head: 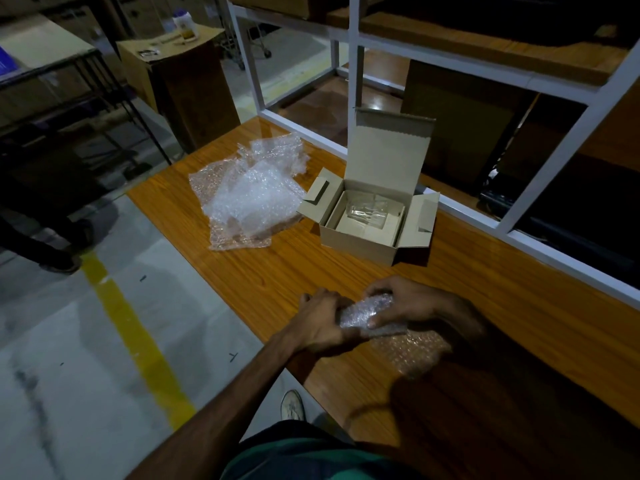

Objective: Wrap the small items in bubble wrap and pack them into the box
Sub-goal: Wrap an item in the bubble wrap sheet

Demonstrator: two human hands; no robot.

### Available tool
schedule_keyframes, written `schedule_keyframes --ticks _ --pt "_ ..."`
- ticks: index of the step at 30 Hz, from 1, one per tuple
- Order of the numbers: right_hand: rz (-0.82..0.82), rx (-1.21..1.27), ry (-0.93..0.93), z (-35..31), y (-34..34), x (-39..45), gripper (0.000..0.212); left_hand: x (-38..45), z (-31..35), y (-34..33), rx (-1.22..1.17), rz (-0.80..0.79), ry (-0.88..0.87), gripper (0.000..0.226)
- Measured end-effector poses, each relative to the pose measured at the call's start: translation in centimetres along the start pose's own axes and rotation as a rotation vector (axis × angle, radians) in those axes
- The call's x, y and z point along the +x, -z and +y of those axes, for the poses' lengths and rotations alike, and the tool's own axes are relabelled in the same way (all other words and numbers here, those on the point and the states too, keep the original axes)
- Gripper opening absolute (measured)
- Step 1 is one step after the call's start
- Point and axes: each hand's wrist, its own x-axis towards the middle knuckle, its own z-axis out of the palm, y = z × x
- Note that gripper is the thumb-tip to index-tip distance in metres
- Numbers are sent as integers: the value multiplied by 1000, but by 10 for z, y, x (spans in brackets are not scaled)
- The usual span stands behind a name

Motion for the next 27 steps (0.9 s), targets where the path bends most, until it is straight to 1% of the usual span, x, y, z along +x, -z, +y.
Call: schedule_keyframes --ticks 3,6,9,12,14,15,17,19,20,21,24,25,27 --pt "-23 25 5 3 -2 -3 55 2 3 -1 -3 15 -5 63" --pt "-25 66 8 5 0 -3 49 2 5 -3 -13 47 -8 54" --pt "-12 96 -40 4 4 -3 47 5 6 1 -27 54 -8 55" --pt "11 175 -65 1 5 -4 48 9 6 4 -74 3 33 62" --pt "26 177 -45 -1 8 -5 46 9 8 9 -221 -42 83 65" --pt "24 178 -25 -3 11 -5 45 8 10 13 -325 -57 100 62" --pt "31 211 24 -6 17 -8 42 6 12 22 -539 -48 122 48" --pt "76 348 80 -7 23 -13 40 4 14 30 -717 -14 149 35" --pt "97 455 108 -7 24 -16 43 3 15 33 -782 -3 165 33" --pt "110 565 132 -6 26 -18 45 3 16 36 -836 2 178 34" --pt "130 780 212 -5 27 -23 47 5 16 38 -943 9 214 39" --pt "136 866 217 -4 27 -22 50 6 15 38 -980 14 217 39" --pt "127 1094 197 -1 26 -23 69 7 12 40 -1072 19 216 39"
